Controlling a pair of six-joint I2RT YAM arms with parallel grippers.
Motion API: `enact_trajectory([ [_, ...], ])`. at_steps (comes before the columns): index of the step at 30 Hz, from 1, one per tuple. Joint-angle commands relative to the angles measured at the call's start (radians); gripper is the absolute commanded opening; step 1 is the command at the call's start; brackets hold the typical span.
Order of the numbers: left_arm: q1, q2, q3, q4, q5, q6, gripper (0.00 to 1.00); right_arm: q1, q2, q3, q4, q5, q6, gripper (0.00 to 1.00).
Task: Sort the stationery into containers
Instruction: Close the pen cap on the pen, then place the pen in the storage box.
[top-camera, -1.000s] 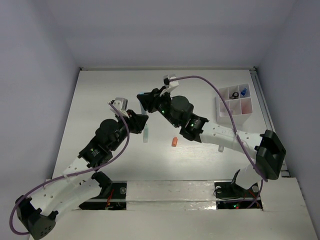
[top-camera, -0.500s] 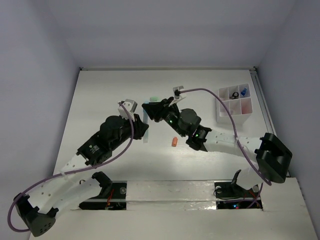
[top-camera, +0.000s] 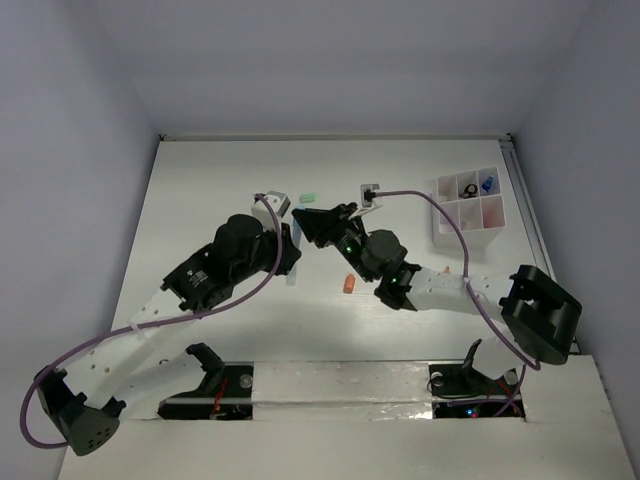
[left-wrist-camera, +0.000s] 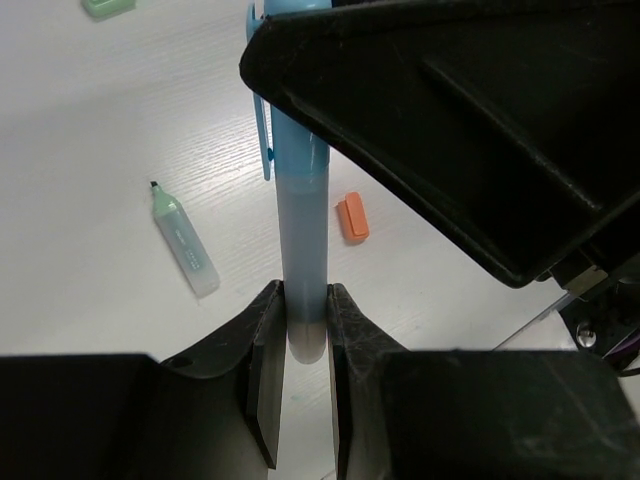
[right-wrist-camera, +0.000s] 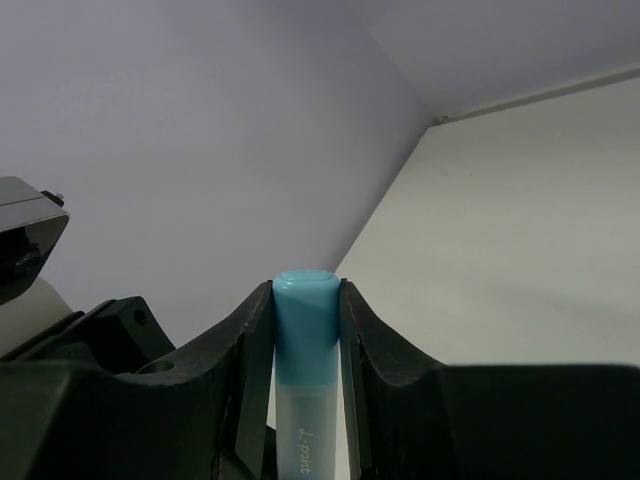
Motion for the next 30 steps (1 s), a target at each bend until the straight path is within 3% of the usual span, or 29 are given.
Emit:
enact_trajectory([
  [1,0.039,-0.037,0.226,0.643,-0.183,0.021,0.0,0.147,0.097,-0.145,-0.322,-0.278,0.052,0.0],
  [5,0.039,-0.028,0.205,0.648,-0.146,-0.009,0.0,0.147,0.065,-0.153,-0.325,-0.252,0.07,0.0],
  [9,0.039,-0.039,0.076,0.645,-0.097,-0.074,0.03,0.061,-0.061,-0.099,-0.427,-0.202,-0.02,0.0],
  [11,0.039,-0.048,-0.017,0.639,-0.05,-0.103,0.16,-0.029,-0.122,-0.032,-0.472,-0.186,-0.06,0.0],
  [12,0.039,-0.053,-0.047,0.638,-0.031,-0.111,0.35,-0.068,-0.138,-0.009,-0.502,-0.192,-0.086,0.0],
  [13,0.039,-0.06,-0.102,0.638,-0.013,-0.118,0.45,-0.155,-0.152,0.01,-0.507,-0.206,-0.092,0.0],
  [16,0.039,-0.088,-0.189,0.629,0.053,-0.138,0.67,-0.278,-0.195,0.074,-0.55,-0.217,-0.112,0.0],
  [18,0.039,-0.108,-0.235,0.64,0.07,-0.149,0.76,-0.371,-0.21,0.109,-0.585,-0.179,-0.135,0.0],
  [22,0.039,-0.135,-0.335,0.674,0.101,-0.138,0.84,-0.51,-0.225,0.133,-0.64,-0.137,-0.171,0.0],
  [26,0.039,-0.125,-0.416,0.796,0.153,-0.149,0.88,-0.599,-0.233,0.133,-0.703,0.065,-0.258,0.0],
  [30,0.039,-0.086,-0.49,0.928,0.259,-0.18,0.92,-0.704,-0.222,0.123,-0.693,0.174,-0.306,0.0],
])
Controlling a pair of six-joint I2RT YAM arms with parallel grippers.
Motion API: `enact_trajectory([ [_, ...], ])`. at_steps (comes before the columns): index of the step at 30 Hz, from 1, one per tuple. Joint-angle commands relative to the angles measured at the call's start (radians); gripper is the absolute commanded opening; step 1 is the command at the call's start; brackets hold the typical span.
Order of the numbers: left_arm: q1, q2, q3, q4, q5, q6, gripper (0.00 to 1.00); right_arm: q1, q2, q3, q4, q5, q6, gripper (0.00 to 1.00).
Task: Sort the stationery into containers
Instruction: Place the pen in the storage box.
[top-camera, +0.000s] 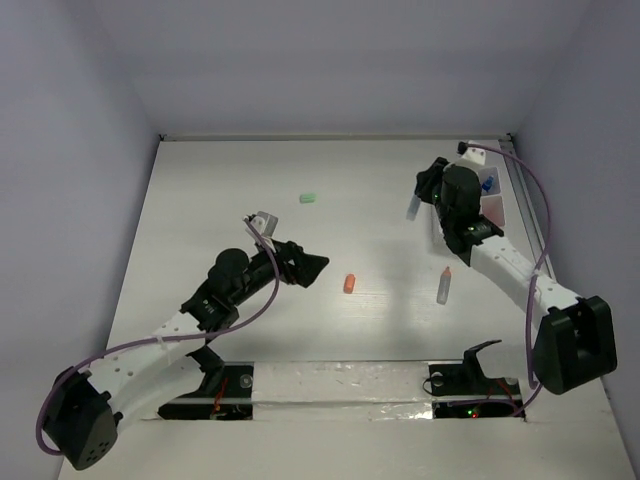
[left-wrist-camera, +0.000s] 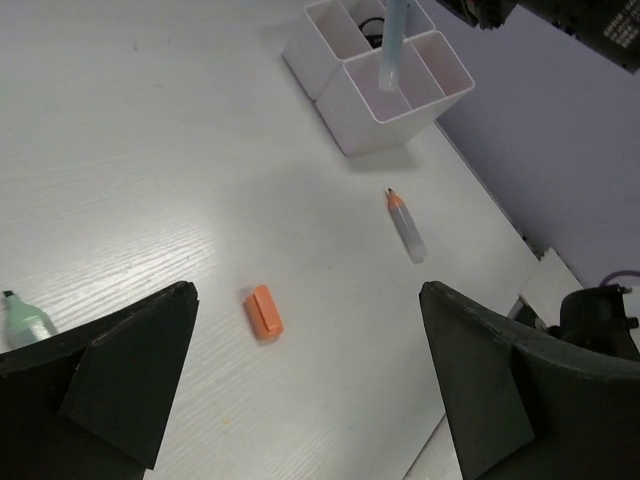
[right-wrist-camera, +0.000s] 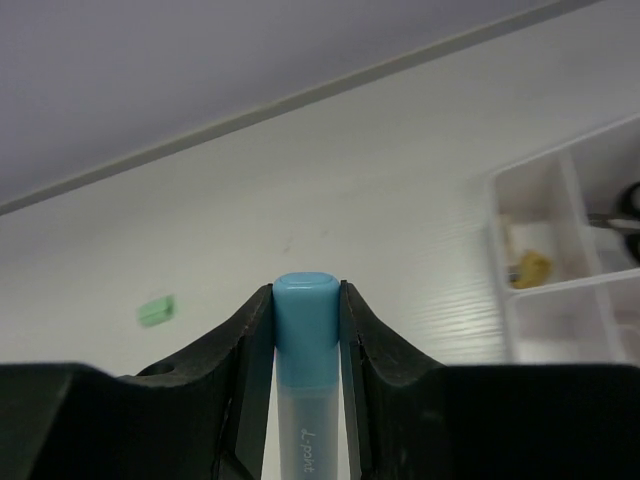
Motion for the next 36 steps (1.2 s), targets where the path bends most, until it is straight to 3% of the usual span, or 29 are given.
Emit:
enact_trajectory([
  [1,0.0,0.027,-0.045,0.216,0.128,-0.033,0.92,-0.101,-0.007,0.025,0.009,0.153,-0.078,0.0],
  [6,0.0,-0.005,-0.085,0.273,0.145,-0.004,0.93,-0.143,0.035,0.008,0.151,0.32,-0.196,0.0],
  [12,-0.011,-0.068,-0.116,0.252,0.106,0.02,0.94,-0.162,0.111,-0.016,0.341,0.37,-0.386,0.0],
  [26,-0.04,-0.088,-0.111,0.206,0.045,0.041,0.94,-0.162,0.26,0.0,0.352,0.38,-0.462,0.02],
  [36,-0.04,-0.078,-0.108,0.204,0.036,0.044,0.94,-0.162,0.233,-0.059,0.319,0.34,-0.408,0.18],
])
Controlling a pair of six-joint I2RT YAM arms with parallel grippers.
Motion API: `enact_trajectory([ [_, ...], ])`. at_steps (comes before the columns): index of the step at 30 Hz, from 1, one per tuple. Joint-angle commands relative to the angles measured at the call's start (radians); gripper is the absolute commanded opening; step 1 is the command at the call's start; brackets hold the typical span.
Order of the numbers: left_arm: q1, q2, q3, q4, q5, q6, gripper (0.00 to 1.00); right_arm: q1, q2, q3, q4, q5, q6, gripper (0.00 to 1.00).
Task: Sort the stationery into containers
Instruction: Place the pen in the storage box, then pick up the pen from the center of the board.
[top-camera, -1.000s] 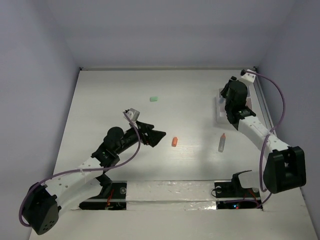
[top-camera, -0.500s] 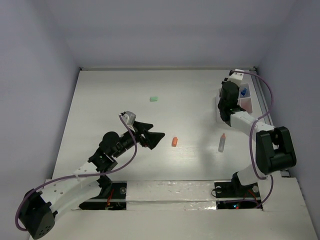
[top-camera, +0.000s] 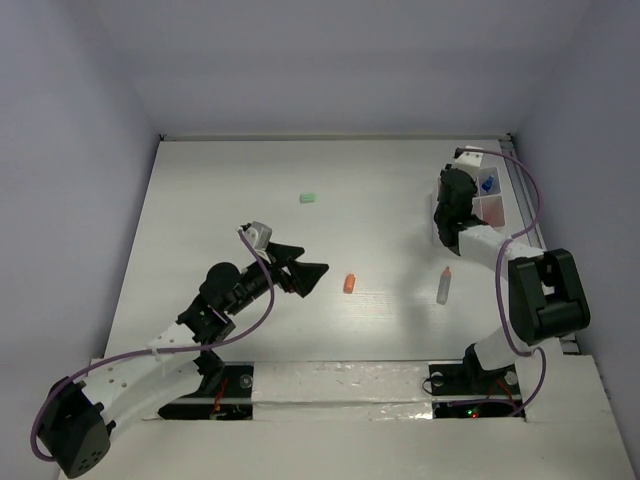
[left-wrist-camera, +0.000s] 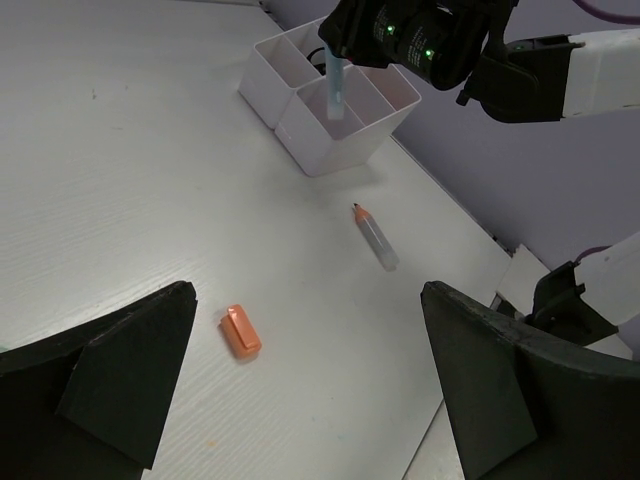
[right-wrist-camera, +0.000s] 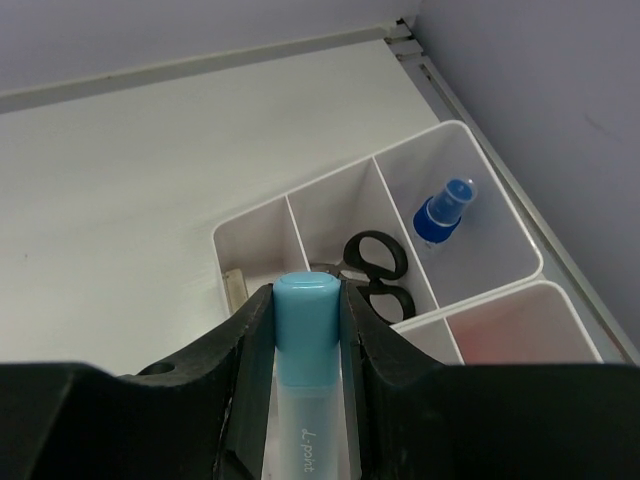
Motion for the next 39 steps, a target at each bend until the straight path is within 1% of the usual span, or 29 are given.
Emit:
enact_trajectory([
  [1,-0.004,0.003,0.005,0.037,-0.008,0.016,0.95,-0.008,-0.039,-0.012,0.026,-0.003,0.027,0.2],
  [2,-0.004,0.002,0.007,0.037,-0.008,0.018,0.95,-0.008,-0.045,-0.013,0.023,-0.002,0.027,0.21],
  [4,-0.004,0.005,0.007,0.036,-0.011,0.019,0.94,0.001,-0.051,-0.016,0.021,-0.002,0.03,0.27],
  [5,-0.004,0.005,0.007,0.036,-0.01,0.019,0.94,0.001,-0.062,-0.019,0.021,-0.002,0.029,0.32],
  [6,-0.004,0.006,0.008,0.036,-0.013,0.019,0.94,0.001,-0.066,-0.018,0.021,-0.011,0.029,0.41],
  [8,-0.004,0.008,0.008,0.036,-0.011,0.019,0.94,0.001,-0.074,-0.016,0.013,-0.022,0.033,0.49],
  [9,-0.004,0.008,0.008,0.036,-0.013,0.019,0.95,0.001,-0.083,-0.007,-0.003,-0.029,0.044,0.56],
  [13,-0.004,0.005,0.008,0.033,-0.014,0.021,0.95,0.01,-0.117,0.016,-0.068,-0.038,0.082,0.64],
  [15,-0.004,0.002,0.008,0.03,-0.017,0.021,0.94,0.03,-0.149,0.03,-0.143,-0.061,0.128,0.65],
  [17,-0.004,-0.003,0.008,0.028,-0.017,0.021,0.94,0.03,-0.227,0.039,-0.303,-0.097,0.24,0.65],
  [18,-0.004,-0.004,0.008,0.028,-0.016,0.021,0.95,0.03,-0.261,0.039,-0.374,-0.162,0.295,0.65],
  [19,-0.004,-0.006,0.008,0.027,-0.016,0.021,0.94,0.039,-0.299,0.01,-0.476,-0.193,0.381,0.65],
  [20,-0.004,-0.011,0.008,0.027,-0.014,0.018,0.94,0.039,-0.385,-0.013,-0.534,-0.228,0.418,0.65],
  [21,-0.004,-0.012,0.008,0.03,-0.01,0.018,0.95,0.039,-0.423,-0.038,-0.613,-0.294,0.444,0.65],
  [22,-0.004,-0.014,0.008,0.03,-0.008,0.016,0.95,0.039,-0.46,-0.058,-0.661,-0.311,0.499,0.64],
  [23,-0.004,-0.015,0.008,0.031,-0.006,0.015,0.94,0.039,-0.521,-0.088,-0.712,-0.328,0.522,0.64],
  [24,-0.004,-0.017,0.008,0.034,-0.002,0.013,0.94,0.039,-0.548,-0.102,-0.794,-0.362,0.551,0.64],
  [27,-0.013,-0.021,0.008,0.034,0.001,0.01,0.94,0.039,-0.605,-0.13,-0.925,-0.412,0.593,0.64],
  [30,-0.013,-0.035,0.008,0.033,0.001,0.009,0.94,0.039,-0.573,-0.133,-1.022,-0.428,0.618,0.65],
  [34,-0.022,-0.052,0.008,0.019,-0.011,0.012,0.94,0.039,-0.502,-0.148,-1.08,-0.422,0.654,0.75],
  [36,-0.033,-0.064,0.01,0.01,-0.023,0.015,0.94,0.039,-0.473,-0.154,-1.103,-0.373,0.667,0.79],
  [39,-0.043,-0.081,0.011,-0.001,-0.034,0.021,0.94,0.039,-0.413,-0.157,-1.103,-0.336,0.662,0.81],
])
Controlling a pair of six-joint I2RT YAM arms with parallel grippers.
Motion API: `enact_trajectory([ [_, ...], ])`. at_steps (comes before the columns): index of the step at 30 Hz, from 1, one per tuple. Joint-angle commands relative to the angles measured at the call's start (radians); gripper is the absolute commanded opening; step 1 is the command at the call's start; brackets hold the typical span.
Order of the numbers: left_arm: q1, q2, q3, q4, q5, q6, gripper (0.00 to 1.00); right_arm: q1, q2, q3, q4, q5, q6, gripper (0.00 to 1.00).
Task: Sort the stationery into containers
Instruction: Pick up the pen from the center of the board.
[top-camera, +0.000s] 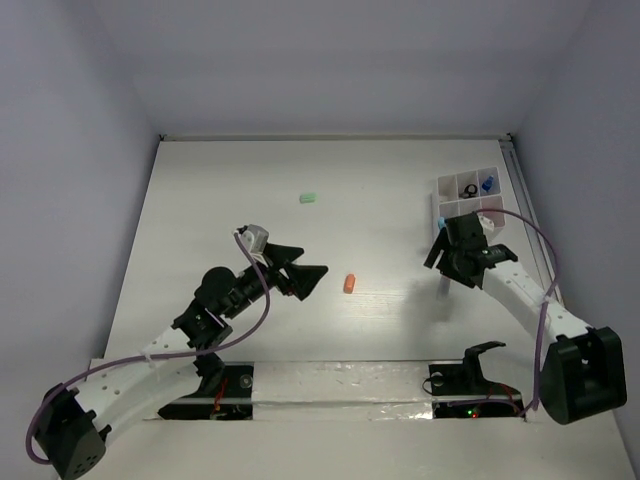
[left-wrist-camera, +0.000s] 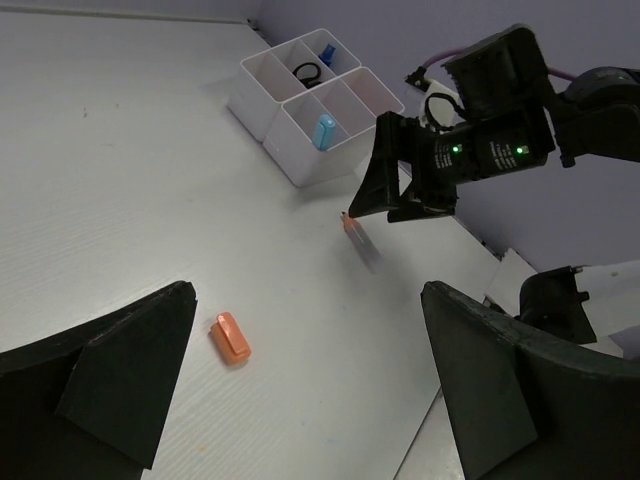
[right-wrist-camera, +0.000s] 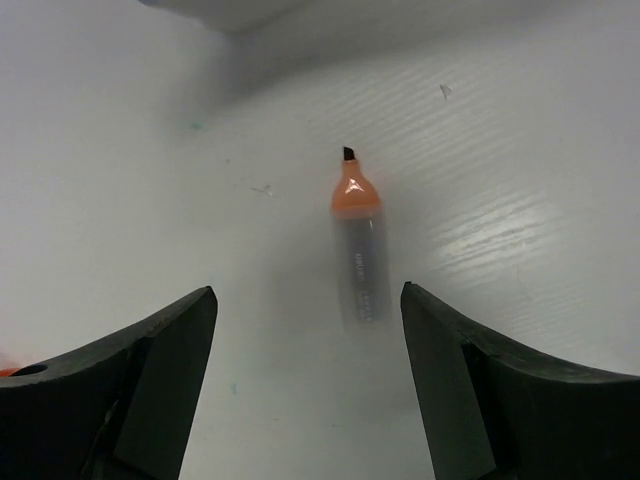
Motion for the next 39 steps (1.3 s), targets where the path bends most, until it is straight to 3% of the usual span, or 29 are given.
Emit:
enact_trajectory([
  [1,-0.028,-0.03,0.011,0.018,-0.011,0.016,0.94,-0.005,0.045,-0.006,-0.04,0.038,0.019,0.8],
  [3,-0.039,-0.031,0.016,0.018,-0.013,0.029,0.94,-0.005,0.093,0.0,-0.032,0.023,0.022,0.79],
  [6,-0.039,-0.042,0.018,0.006,-0.031,0.032,0.95,-0.025,0.14,0.0,-0.024,0.001,0.028,0.67],
  [18,-0.067,-0.106,0.015,-0.02,-0.088,0.05,0.95,-0.107,0.295,0.017,0.014,-0.063,0.002,0.59],
  [21,-0.076,-0.119,0.01,-0.019,-0.1,0.05,0.95,-0.107,0.344,0.004,0.068,-0.135,-0.007,0.51],
  [24,-0.076,-0.109,0.013,-0.017,-0.096,0.05,0.95,-0.107,0.384,-0.029,0.14,-0.259,-0.006,0.34],
  [25,-0.076,-0.105,0.015,-0.017,-0.091,0.049,0.95,-0.107,0.38,-0.039,0.172,-0.305,0.005,0.21],
  [28,-0.076,-0.103,0.008,0.003,-0.068,0.041,0.95,-0.097,0.315,-0.072,0.204,-0.315,0.01,0.12],
  [35,-0.076,-0.036,0.021,0.021,-0.045,0.042,0.93,0.033,0.091,-0.055,0.143,-0.204,0.024,0.1],
  [39,-0.076,0.042,0.037,0.046,-0.007,0.039,0.92,0.168,0.047,0.019,0.1,-0.125,0.04,0.1],
])
